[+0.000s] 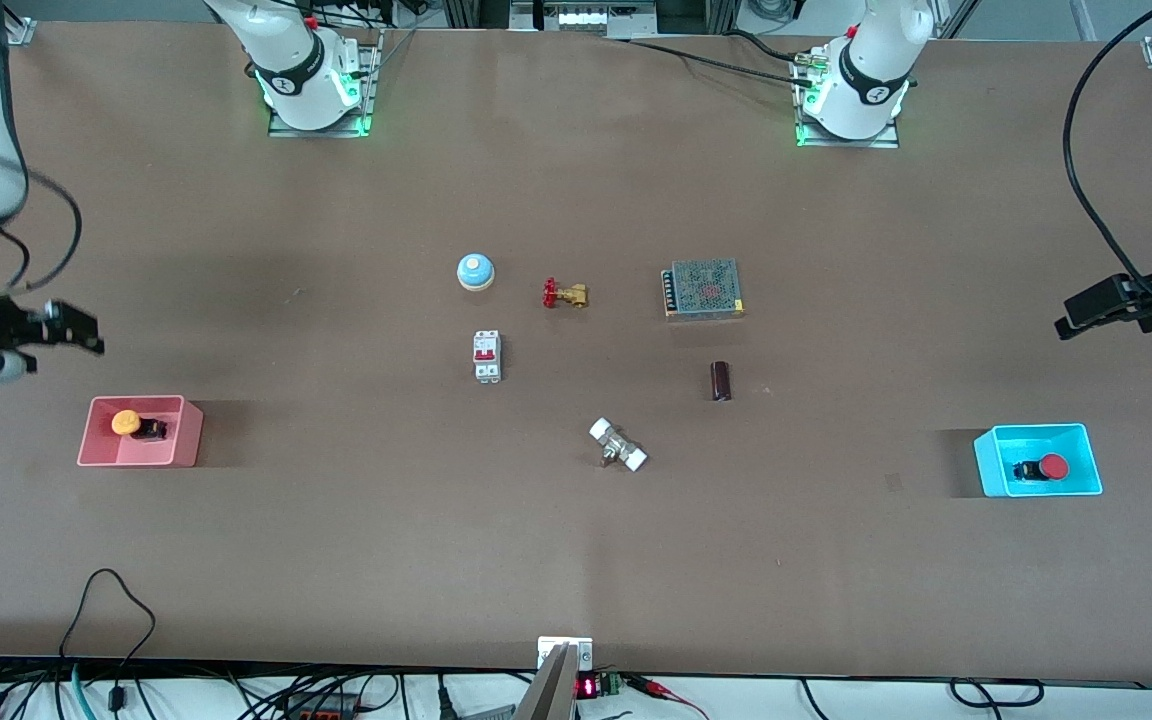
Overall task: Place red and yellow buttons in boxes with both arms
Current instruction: 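Open the right gripper in the pink box and raise both grippers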
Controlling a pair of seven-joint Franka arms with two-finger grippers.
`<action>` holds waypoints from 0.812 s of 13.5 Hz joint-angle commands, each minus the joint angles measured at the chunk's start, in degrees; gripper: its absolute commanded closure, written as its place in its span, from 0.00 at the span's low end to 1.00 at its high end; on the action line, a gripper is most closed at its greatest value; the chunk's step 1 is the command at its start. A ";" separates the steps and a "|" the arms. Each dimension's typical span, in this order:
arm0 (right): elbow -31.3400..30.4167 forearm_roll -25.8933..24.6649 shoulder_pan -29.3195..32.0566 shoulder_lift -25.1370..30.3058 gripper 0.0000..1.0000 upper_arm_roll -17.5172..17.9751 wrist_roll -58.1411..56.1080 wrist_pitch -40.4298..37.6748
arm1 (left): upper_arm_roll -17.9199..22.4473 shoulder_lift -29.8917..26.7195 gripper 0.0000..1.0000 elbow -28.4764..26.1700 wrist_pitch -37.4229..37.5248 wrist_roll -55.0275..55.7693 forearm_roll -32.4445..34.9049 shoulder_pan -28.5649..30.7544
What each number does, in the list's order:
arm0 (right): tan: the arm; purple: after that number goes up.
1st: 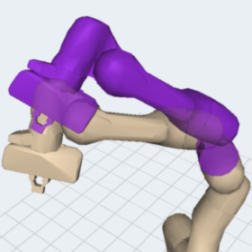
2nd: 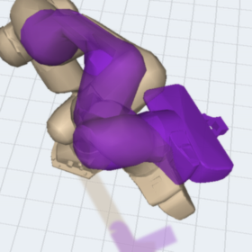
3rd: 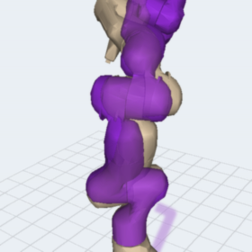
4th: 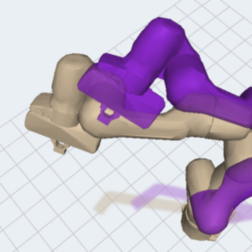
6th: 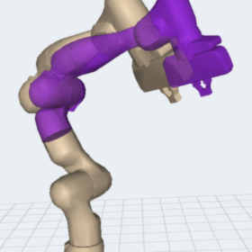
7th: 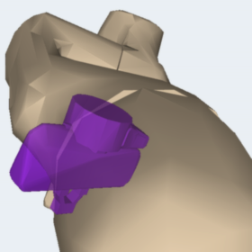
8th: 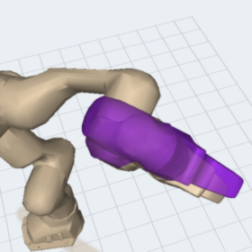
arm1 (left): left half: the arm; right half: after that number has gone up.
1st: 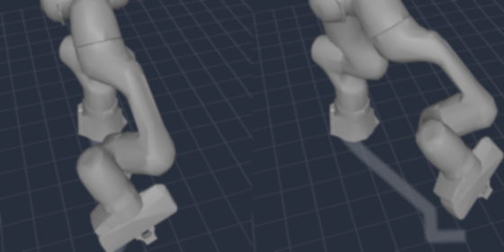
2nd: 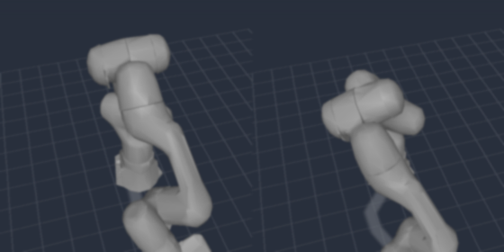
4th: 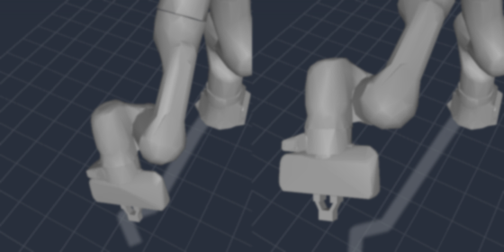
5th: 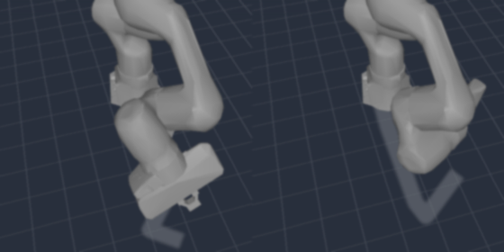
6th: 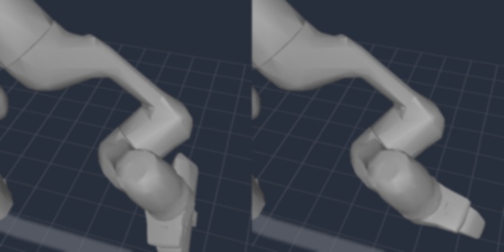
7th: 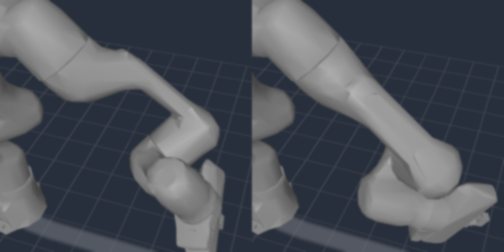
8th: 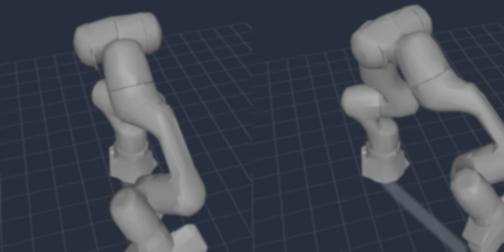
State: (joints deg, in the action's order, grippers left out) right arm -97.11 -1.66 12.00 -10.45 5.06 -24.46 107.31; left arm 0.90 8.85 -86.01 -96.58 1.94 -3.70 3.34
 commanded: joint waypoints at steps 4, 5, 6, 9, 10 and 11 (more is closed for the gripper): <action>-1.42 -0.10 -5.76 11.14 0.00 2.84 22.97 -9.57 | -2.04 -2.87 0.00 -1.62 3.42 0.35 -0.16 0.62; -1.41 -0.01 -5.76 11.24 0.00 2.94 22.62 -9.58 | -1.96 -2.87 0.00 -1.70 3.50 0.26 -0.16 0.79; -0.89 0.07 -5.59 10.89 0.00 2.94 22.36 -9.40 | -1.96 -2.70 0.00 -1.18 4.46 -0.44 -0.25 1.14; -0.10 0.43 -4.97 10.62 0.00 2.68 23.32 -9.49 | -1.96 -2.87 0.00 0.23 4.99 0.70 -0.25 1.23; -0.01 0.43 -4.80 10.53 0.00 2.50 23.32 -9.49 | -2.04 -3.13 0.00 0.23 5.35 0.70 -0.25 1.23; -0.01 0.34 -4.80 10.45 0.00 2.50 23.32 -9.40 | -2.31 -3.13 0.00 0.23 5.52 0.79 -0.16 1.06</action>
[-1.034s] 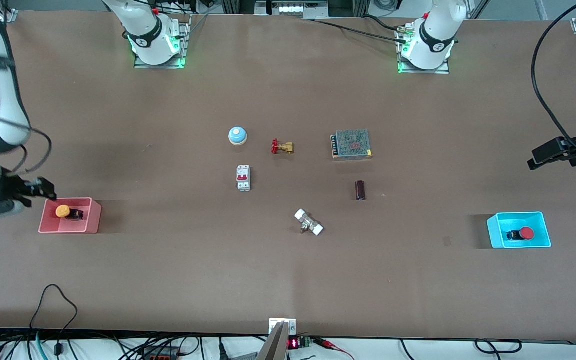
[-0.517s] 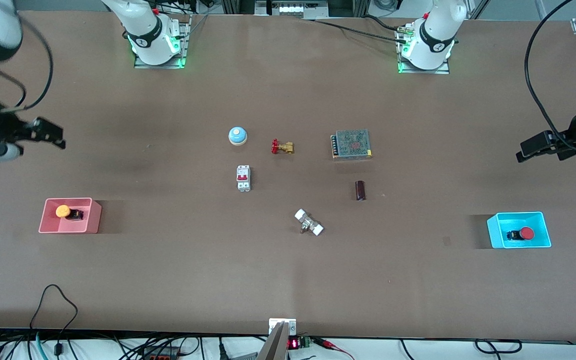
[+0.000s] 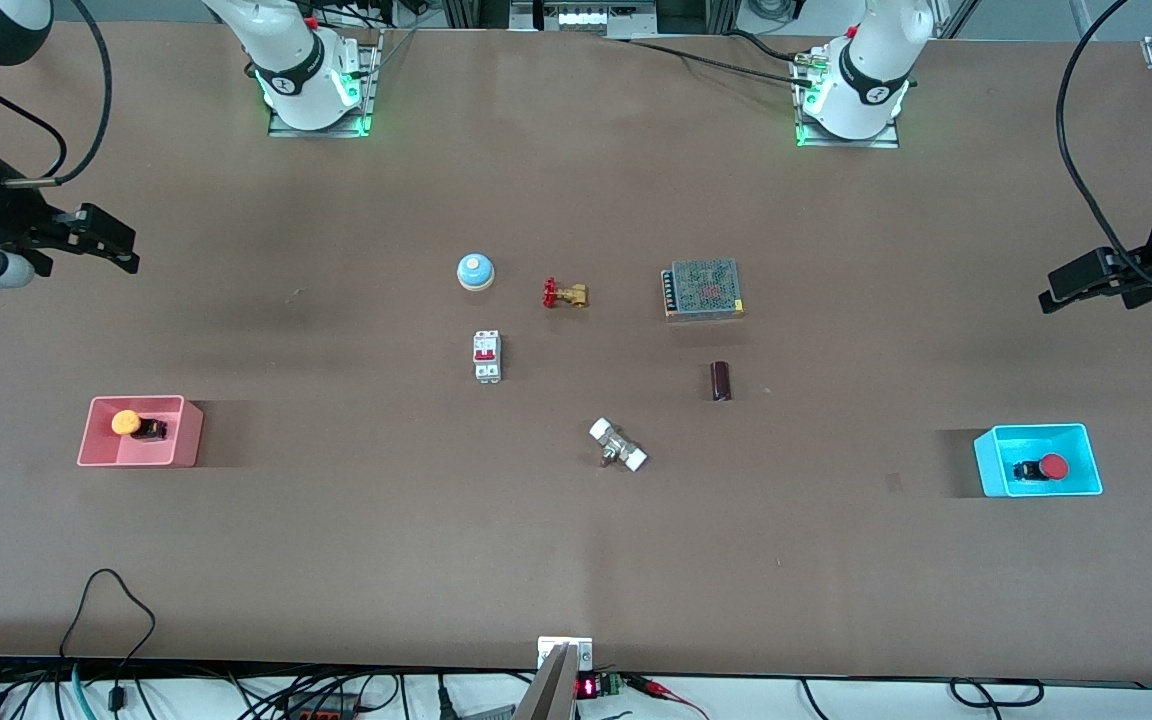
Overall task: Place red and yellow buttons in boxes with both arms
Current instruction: 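Open the right gripper in the pink box and raise both grippers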
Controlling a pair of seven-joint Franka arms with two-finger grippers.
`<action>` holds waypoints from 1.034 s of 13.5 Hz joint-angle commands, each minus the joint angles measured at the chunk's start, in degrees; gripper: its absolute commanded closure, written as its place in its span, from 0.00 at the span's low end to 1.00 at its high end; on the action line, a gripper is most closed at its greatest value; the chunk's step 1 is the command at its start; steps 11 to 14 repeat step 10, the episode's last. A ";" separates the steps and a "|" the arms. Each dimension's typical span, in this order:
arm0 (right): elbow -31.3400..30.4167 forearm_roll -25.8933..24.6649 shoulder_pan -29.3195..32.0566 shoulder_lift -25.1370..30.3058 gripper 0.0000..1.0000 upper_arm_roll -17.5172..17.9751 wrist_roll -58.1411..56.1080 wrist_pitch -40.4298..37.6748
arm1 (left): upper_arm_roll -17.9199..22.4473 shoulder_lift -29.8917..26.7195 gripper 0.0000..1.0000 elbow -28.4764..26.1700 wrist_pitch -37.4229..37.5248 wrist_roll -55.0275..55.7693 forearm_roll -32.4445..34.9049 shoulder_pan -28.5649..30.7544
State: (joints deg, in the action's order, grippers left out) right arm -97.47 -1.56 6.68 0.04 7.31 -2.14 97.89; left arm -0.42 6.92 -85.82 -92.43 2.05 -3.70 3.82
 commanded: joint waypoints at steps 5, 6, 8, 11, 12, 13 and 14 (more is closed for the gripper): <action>1.40 0.24 0.43 -0.13 0.00 0.42 0.64 -1.03 | -1.33 -1.82 0.00 -0.57 2.69 -0.12 2.12 0.40; 1.49 0.33 0.43 -0.13 0.00 0.42 0.73 -1.13 | -1.33 -1.91 0.00 -0.57 2.69 -0.12 2.12 0.40; 1.49 0.42 0.26 -0.04 0.00 0.42 0.99 -1.13 | -1.42 -1.91 0.00 -0.66 2.69 -0.12 2.21 0.40; 1.40 0.51 0.00 0.04 0.00 0.51 1.35 -1.13 | -1.42 -1.91 0.00 -0.66 2.61 -0.12 2.21 0.31; 1.40 0.51 0.00 0.04 0.00 0.51 1.35 -1.13 | -1.42 -1.91 0.00 -0.66 2.61 -0.12 2.21 0.31; 1.40 0.51 0.00 0.04 0.00 0.51 1.35 -1.13 | -1.42 -1.91 0.00 -0.66 2.61 -0.12 2.21 0.31; 1.40 0.51 0.00 0.04 0.00 0.51 1.35 -1.13 | -1.42 -1.91 0.00 -0.66 2.61 -0.12 2.21 0.31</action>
